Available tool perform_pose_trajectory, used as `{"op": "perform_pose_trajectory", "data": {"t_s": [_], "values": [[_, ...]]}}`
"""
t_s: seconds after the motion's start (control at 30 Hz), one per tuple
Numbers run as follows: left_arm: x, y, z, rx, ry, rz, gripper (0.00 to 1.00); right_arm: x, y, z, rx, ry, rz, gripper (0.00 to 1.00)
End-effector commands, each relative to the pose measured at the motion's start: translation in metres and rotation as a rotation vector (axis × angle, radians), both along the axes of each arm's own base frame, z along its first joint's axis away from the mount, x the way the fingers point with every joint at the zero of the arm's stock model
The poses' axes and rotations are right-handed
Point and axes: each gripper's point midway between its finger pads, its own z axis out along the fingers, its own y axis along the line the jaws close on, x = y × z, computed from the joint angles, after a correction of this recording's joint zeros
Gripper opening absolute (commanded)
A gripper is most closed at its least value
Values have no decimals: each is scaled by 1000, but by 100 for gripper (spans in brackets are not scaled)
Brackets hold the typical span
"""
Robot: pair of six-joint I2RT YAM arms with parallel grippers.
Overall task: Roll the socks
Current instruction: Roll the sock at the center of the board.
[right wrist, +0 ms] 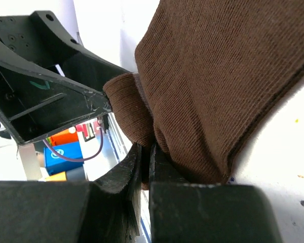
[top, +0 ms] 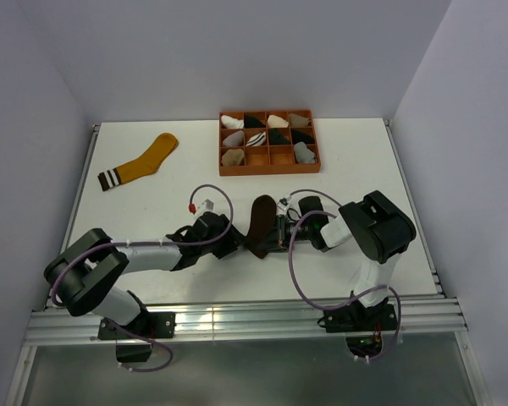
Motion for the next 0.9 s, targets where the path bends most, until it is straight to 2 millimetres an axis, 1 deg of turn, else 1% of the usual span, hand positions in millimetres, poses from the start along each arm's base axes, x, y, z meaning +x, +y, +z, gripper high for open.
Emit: {"op": "perform_pose_trajectory", "data": {"t_s": [0.0,0.2,0.33,0.43,0.47,0.5,0.53,0.57,0.6,0.63,0.67,0.7,0.73,0.77,0.8,0.83,0.87], "values": [[10,-17,12,-30,-41,-31,56,-21,-21,-41,-130,121,-41,0],[16,-20,3,-7,-40,-29,55,-20,-23,-47,-144,130,-44,0],[14,-21,-12,27,2,-38,52,-21,-24,-49,-148,133,-44,0],[11,-17,-23,58,42,-26,42,-20,-24,-48,-149,122,-42,0],[11,-17,-25,62,49,-26,36,-20,-25,-47,-154,114,-37,0],[9,-15,-28,75,62,-27,33,-19,-25,-46,-156,105,-37,0],[8,-15,-30,80,70,-27,29,-17,-24,-41,-148,81,-37,0],[7,-16,-30,82,74,-30,19,-17,-25,-39,-153,63,-28,0],[7,-15,-31,88,76,-29,14,-15,-25,-36,-156,46,-26,0],[6,-14,-33,102,86,-28,8,-10,-24,-27,-154,4,-32,2],[4,-14,-34,116,88,-34,1,-10,-26,-25,-169,-13,-25,5],[5,-13,-33,122,88,-34,0,-5,-26,-15,-168,-58,-27,8],[6,-14,-32,127,86,-35,0,-1,-27,-11,-185,-87,-38,14],[4,-12,-33,142,92,-35,0,-1,-29,-8,-203,-98,-29,17],[5,-12,-32,152,89,-32,0,4,-28,5,-197,-144,-34,23],[5,-11,-32,162,90,-33,0,13,-29,12,-214,-182,-53,26],[3,-8,-33,178,100,-30,0,13,-33,14,-240,-194,-51,28]]}}
